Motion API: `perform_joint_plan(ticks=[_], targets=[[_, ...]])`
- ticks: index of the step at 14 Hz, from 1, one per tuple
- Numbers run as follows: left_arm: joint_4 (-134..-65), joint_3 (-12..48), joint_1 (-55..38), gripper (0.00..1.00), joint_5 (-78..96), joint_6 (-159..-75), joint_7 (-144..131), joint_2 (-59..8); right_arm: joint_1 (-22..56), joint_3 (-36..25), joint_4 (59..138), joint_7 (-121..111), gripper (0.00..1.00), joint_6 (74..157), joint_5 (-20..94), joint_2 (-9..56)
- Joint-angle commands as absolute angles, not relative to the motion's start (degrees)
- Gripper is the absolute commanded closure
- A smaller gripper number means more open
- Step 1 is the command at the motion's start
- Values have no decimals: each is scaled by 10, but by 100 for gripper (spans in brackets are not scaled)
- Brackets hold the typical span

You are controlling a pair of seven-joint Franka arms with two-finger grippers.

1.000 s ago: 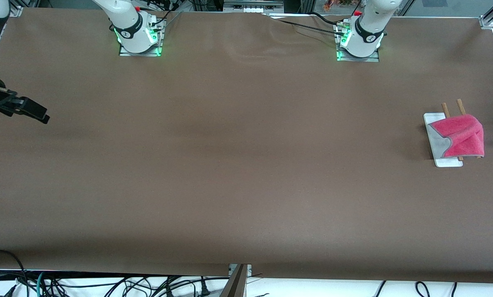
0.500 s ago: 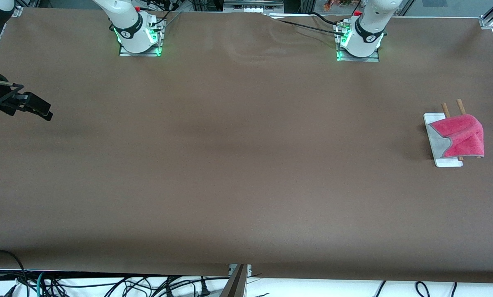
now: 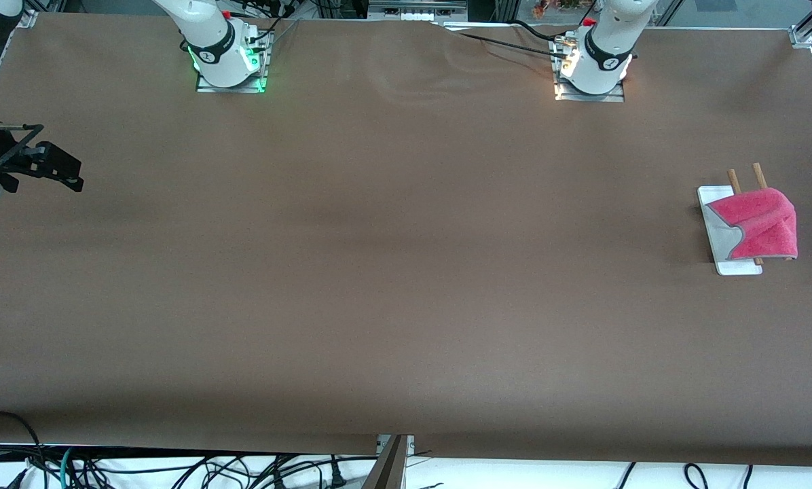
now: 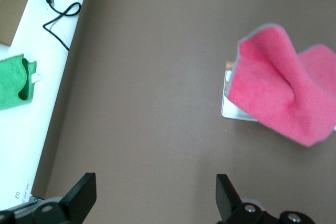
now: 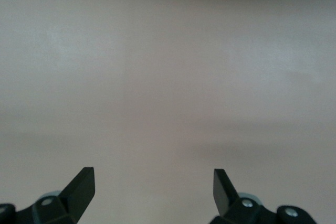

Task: Pass towel and hang on rack
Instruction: 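Release the towel over the dowels and raise the left gripper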

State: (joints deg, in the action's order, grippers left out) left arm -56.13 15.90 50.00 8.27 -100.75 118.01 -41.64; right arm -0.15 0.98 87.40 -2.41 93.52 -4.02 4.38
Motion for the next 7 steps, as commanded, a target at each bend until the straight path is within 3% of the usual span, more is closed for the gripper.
perform_joint_plan(ticks=[1, 7], targets=[[-570, 156, 448, 0, 12, -972, 1036, -360, -7, 16, 872, -34, 0, 927, -41, 41], [-581, 156, 314, 0, -97, -897, 795, -309, -5, 19, 858, -38, 0, 933, -41, 53]])
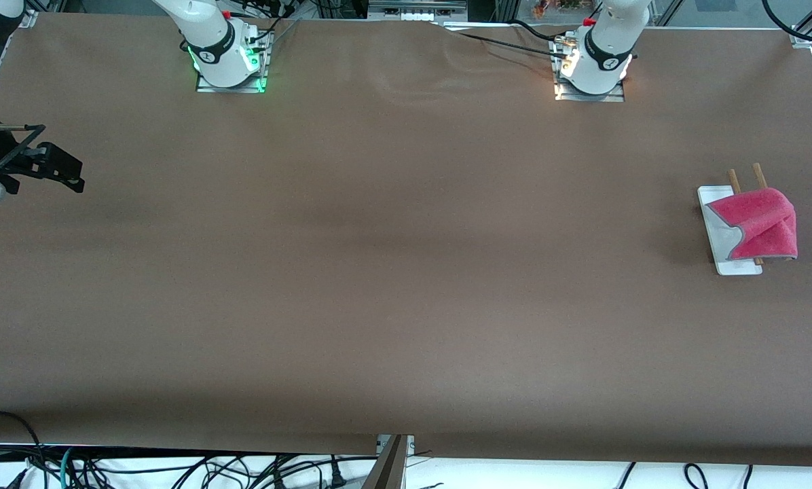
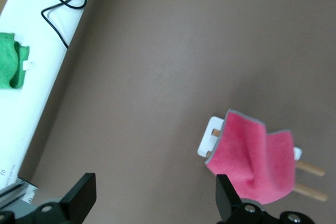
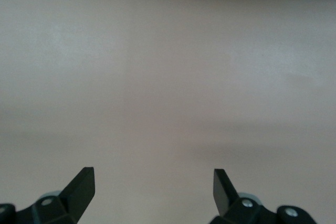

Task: Pass towel and hang on rack
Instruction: 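Release the towel over the dowels and raise the left gripper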

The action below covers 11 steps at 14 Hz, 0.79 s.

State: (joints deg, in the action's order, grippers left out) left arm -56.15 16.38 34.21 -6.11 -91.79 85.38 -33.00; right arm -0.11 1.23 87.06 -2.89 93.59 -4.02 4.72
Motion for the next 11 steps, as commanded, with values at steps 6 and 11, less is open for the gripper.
perform_joint_plan(ticks=[6, 11], targets=[[-680, 94, 126, 0, -131, -858, 505, -223, -6, 19, 853, -40, 0, 935, -41, 57], [-903, 94, 92, 0, -107, -916, 270, -64, -6, 19, 853, -39, 0, 935, -42, 57]])
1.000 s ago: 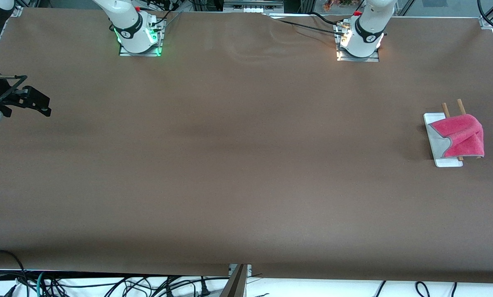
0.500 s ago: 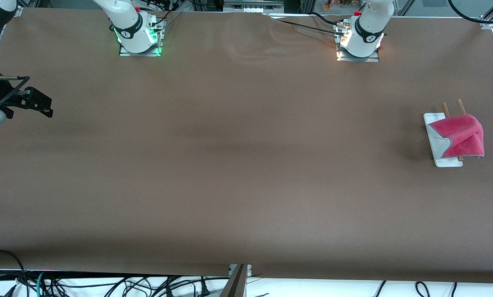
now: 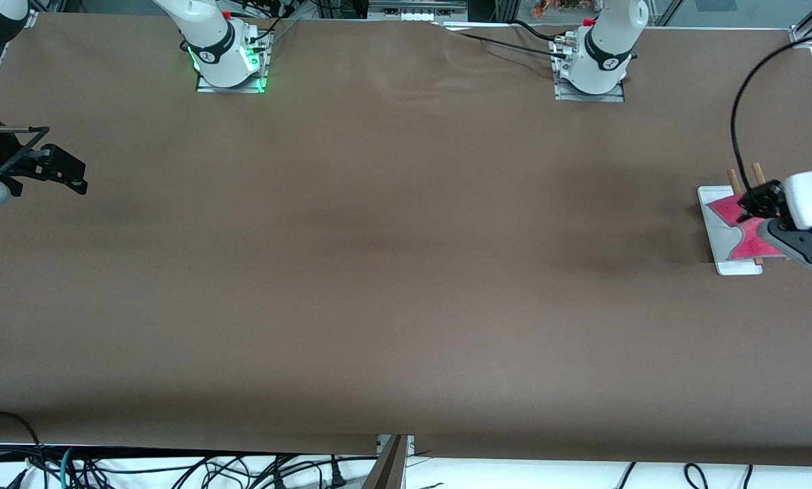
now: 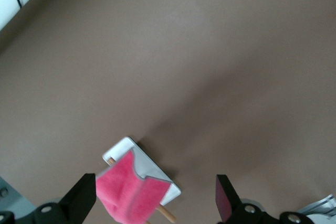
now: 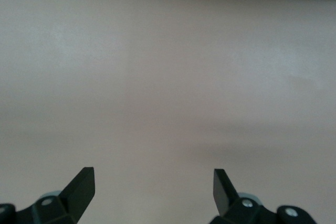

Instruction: Pass towel and hang on rack

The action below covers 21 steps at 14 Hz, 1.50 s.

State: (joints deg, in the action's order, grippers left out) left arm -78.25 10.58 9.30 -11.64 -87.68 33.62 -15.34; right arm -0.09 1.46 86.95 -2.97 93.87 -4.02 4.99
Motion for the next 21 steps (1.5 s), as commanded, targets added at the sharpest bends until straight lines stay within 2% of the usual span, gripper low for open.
perform_joint_plan(ticks=[1, 5, 10, 21], targets=[[-926, 93, 92, 0, -86, -925, 225, -47, -6, 19, 853, -37, 0, 936, -42, 57], [-997, 83, 92, 0, -9, -963, 12, 8, -5, 20, 853, -34, 0, 936, -41, 58], [-976, 86, 91, 0, -7, -957, -12, -8, -6, 19, 853, -33, 0, 937, -41, 58], [-981, 76, 83, 0, -4, -945, -13, -1, -6, 19, 853, -34, 0, 936, -41, 58]])
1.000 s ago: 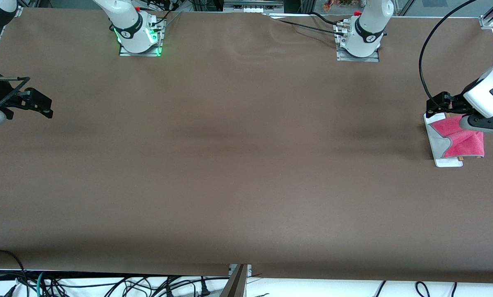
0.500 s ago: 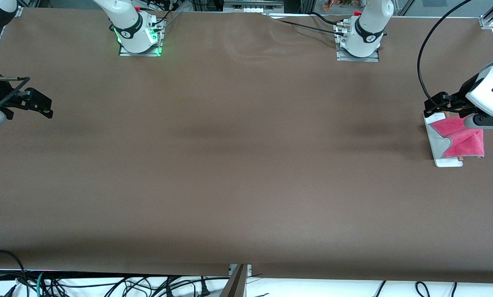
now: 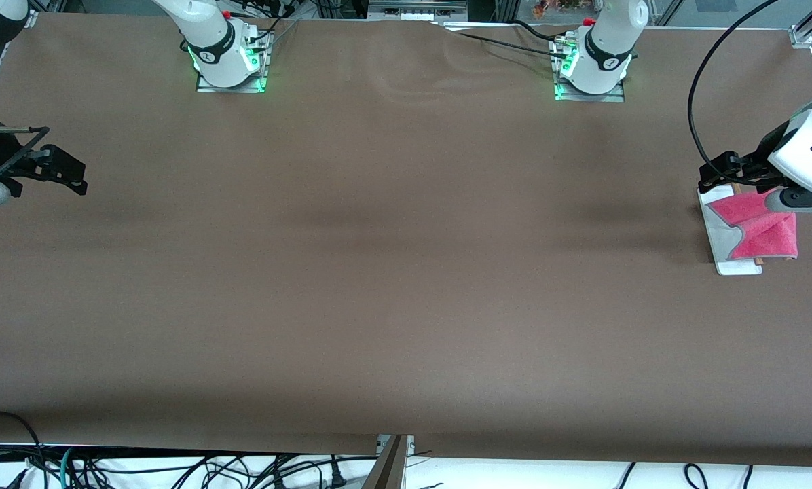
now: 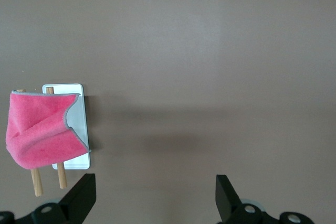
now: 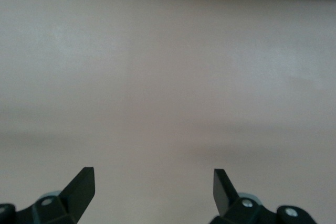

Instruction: Pass towel and hang on rack

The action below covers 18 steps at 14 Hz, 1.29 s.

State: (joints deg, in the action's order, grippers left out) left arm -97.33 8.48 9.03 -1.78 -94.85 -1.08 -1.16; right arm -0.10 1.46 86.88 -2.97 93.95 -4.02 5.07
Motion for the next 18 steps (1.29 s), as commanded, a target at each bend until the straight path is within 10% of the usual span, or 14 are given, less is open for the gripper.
perform_joint_plan(ticks=[1, 18], targets=[[-981, 76, 83, 0, -4, -945, -11, -1, -7, 19, 853, -34, 0, 937, -41, 59], [-987, 48, 84, 0, 43, -943, 11, 1, -8, 17, 853, -36, 0, 937, -40, 62]])
